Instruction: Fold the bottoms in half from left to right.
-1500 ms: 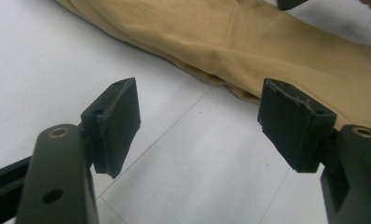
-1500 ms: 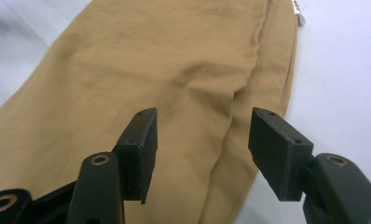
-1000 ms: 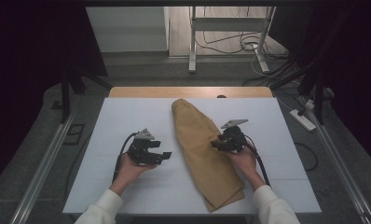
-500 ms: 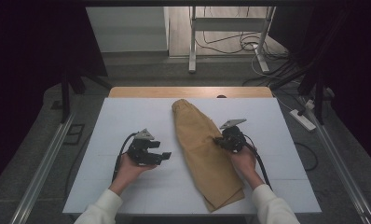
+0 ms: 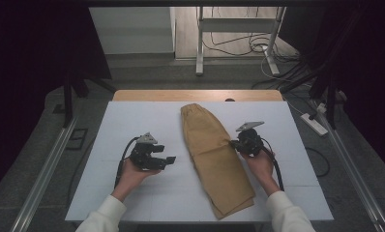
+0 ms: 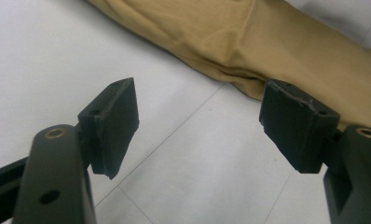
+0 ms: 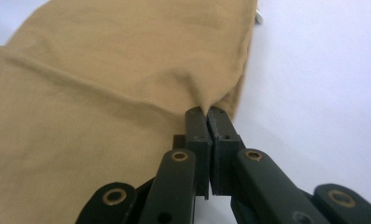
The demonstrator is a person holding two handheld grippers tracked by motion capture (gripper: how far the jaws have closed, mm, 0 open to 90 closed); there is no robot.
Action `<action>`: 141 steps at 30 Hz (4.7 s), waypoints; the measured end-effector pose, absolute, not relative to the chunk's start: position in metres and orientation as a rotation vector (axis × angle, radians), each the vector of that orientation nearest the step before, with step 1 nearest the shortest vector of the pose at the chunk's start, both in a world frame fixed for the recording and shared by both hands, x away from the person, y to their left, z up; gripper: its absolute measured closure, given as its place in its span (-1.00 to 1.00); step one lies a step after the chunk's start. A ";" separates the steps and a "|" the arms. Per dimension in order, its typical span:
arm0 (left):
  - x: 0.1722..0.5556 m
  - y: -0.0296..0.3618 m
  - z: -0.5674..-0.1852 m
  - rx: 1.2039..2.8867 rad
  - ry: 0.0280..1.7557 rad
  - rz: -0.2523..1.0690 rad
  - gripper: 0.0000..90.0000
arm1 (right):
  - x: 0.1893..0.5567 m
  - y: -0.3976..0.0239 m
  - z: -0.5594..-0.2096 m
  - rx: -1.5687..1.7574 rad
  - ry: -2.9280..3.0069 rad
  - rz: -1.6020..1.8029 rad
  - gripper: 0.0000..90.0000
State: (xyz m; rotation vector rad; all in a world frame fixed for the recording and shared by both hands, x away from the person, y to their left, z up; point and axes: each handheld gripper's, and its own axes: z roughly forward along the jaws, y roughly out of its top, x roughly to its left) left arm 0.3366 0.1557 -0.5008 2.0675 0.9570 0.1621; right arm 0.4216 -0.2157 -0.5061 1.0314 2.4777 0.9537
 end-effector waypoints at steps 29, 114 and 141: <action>0.337 0.163 -0.499 2.060 0.977 0.194 -0.41 | 0.395 -0.195 -0.500 0.906 2.551 1.065 -0.26; 0.336 0.164 -0.502 2.080 0.973 0.215 -0.41 | 0.337 -0.124 -0.511 0.691 2.783 0.781 0.84; 0.335 0.168 -0.500 2.066 0.978 0.219 -0.41 | 0.320 -0.087 -0.509 0.617 2.867 1.030 0.85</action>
